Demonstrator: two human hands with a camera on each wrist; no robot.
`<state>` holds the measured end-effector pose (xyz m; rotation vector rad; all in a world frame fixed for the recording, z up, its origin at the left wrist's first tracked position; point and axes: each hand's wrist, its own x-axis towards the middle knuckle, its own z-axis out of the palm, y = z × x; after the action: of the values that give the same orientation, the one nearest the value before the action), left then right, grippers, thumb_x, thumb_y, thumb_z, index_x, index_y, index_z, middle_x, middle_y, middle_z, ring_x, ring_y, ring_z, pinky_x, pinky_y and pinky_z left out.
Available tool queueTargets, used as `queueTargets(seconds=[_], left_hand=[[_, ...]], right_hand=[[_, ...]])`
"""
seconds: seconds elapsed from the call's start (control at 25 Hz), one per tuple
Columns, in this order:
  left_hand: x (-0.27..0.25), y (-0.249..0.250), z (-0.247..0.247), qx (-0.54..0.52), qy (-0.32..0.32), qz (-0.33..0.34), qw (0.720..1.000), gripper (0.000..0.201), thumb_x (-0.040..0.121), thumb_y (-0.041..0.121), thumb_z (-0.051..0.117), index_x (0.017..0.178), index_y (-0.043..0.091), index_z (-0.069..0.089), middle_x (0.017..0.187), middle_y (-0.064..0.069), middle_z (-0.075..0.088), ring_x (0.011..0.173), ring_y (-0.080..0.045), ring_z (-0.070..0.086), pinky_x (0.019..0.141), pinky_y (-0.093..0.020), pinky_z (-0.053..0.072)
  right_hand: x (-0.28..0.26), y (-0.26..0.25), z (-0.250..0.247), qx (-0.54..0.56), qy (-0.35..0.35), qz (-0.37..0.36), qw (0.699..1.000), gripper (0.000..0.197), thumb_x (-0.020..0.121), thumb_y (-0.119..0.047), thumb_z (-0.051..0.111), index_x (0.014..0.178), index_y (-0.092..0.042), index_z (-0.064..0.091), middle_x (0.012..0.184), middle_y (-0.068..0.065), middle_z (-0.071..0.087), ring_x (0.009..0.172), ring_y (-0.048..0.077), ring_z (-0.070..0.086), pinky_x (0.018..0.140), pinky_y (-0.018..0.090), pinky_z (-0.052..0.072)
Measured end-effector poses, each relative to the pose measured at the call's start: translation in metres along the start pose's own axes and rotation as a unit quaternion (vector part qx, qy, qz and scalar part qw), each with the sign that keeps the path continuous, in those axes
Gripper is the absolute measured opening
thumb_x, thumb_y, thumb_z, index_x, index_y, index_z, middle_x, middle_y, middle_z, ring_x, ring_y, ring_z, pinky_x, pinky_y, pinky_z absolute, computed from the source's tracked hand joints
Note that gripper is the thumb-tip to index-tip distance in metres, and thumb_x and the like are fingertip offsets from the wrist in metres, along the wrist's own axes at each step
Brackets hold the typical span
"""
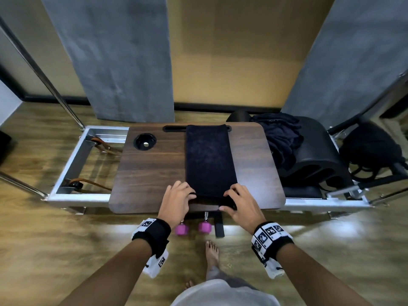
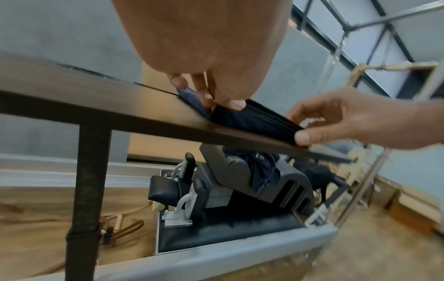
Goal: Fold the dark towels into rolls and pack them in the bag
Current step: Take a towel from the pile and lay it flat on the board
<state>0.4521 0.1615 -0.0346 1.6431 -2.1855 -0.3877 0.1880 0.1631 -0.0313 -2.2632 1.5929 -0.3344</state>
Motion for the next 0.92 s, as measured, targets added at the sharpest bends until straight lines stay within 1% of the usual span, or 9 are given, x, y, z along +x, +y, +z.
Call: queueTargets(seconds=[0.12,0.24,0.32,0.44,0.52,0.6,0.72,0.84,0.92], left_hand=[[0.014,-0.003,0.003,-0.049,-0.026,-0.083,0.995,0.019,0.106,0.009,0.056,0.097,0.017,0.071,0.096,0.002,0.066,0.102,-0.027,0.057,0.082,-0.037,0.033],[0.017,-0.01,0.001,-0.1,-0.019,-0.106,0.989,0.014,0.106,0.01,0.056,0.103,0.023,0.059,0.091,0.007,0.066,0.095,-0.021,0.058,0.087,-0.039,0.036],[0.017,-0.013,-0.004,-0.105,-0.012,-0.093,0.99,0.014,0.105,0.016,0.059,0.098,0.028,0.055,0.086,0.01,0.065,0.09,-0.017,0.058,0.089,-0.042,0.04],[0.015,-0.012,-0.009,-0.062,0.011,-0.043,0.997,0.012,0.104,0.027,0.064,0.092,0.028,0.069,0.09,0.014,0.069,0.092,-0.016,0.058,0.085,-0.044,0.044],[0.008,-0.009,-0.007,-0.032,0.04,-0.003,0.999,0.014,0.101,0.035,0.069,0.098,0.026,0.079,0.102,0.012,0.069,0.1,-0.018,0.06,0.082,-0.04,0.045],[0.0,-0.006,0.0,-0.013,0.051,0.019,0.998,0.031,0.095,0.048,0.072,0.109,0.022,0.082,0.115,0.01,0.066,0.107,-0.016,0.058,0.083,-0.037,0.045],[-0.003,-0.004,0.01,0.004,0.047,0.025,0.999,0.037,0.096,0.053,0.065,0.112,0.024,0.082,0.114,0.013,0.059,0.105,-0.011,0.053,0.082,-0.032,0.043],[0.008,-0.005,0.015,-0.082,0.072,-0.057,0.992,0.017,0.095,0.041,0.073,0.094,0.028,0.084,0.102,0.014,0.052,0.1,-0.011,0.05,0.082,-0.035,0.043],[0.019,-0.007,0.017,-0.099,0.051,-0.136,0.984,0.02,0.097,0.041,0.073,0.089,0.025,0.082,0.101,0.012,0.049,0.101,-0.014,0.048,0.085,-0.038,0.043]], right_hand=[[0.006,-0.004,0.001,-0.045,0.002,-0.01,0.999,0.042,0.094,-0.036,0.073,0.13,-0.022,0.057,0.124,-0.004,0.056,0.112,0.018,0.054,0.096,0.036,0.049],[0.012,-0.008,0.0,-0.086,0.01,-0.025,0.996,0.032,0.1,-0.021,0.065,0.13,-0.022,0.055,0.115,-0.003,0.063,0.102,0.021,0.059,0.092,0.037,0.05],[0.017,-0.006,-0.002,-0.099,0.015,-0.049,0.994,0.023,0.099,-0.014,0.064,0.122,-0.019,0.063,0.106,-0.001,0.066,0.096,0.023,0.062,0.088,0.037,0.05],[0.022,0.0,-0.006,-0.061,0.038,-0.055,0.996,0.019,0.092,-0.004,0.07,0.107,-0.014,0.073,0.105,0.001,0.065,0.097,0.023,0.062,0.086,0.038,0.05],[0.026,0.0,-0.008,-0.051,0.042,-0.04,0.997,0.018,0.09,-0.004,0.07,0.102,-0.016,0.076,0.111,-0.001,0.061,0.103,0.019,0.057,0.088,0.036,0.045],[0.032,0.0,-0.007,-0.057,0.035,-0.028,0.997,0.022,0.089,-0.002,0.067,0.098,-0.02,0.076,0.107,-0.006,0.061,0.102,0.017,0.055,0.088,0.035,0.04],[0.045,0.002,-0.01,-0.045,-0.01,-0.015,0.999,0.03,0.089,0.005,0.059,0.097,-0.017,0.076,0.1,-0.004,0.067,0.099,0.02,0.058,0.086,0.033,0.043],[0.056,0.007,-0.019,0.014,-0.045,0.047,0.998,0.025,0.093,0.004,0.057,0.101,-0.016,0.069,0.094,0.003,0.07,0.093,0.024,0.062,0.081,0.037,0.05],[0.058,0.006,-0.022,0.039,-0.027,0.064,0.997,0.023,0.093,0.0,0.061,0.103,-0.02,0.056,0.086,0.001,0.065,0.083,0.024,0.06,0.074,0.04,0.051]])
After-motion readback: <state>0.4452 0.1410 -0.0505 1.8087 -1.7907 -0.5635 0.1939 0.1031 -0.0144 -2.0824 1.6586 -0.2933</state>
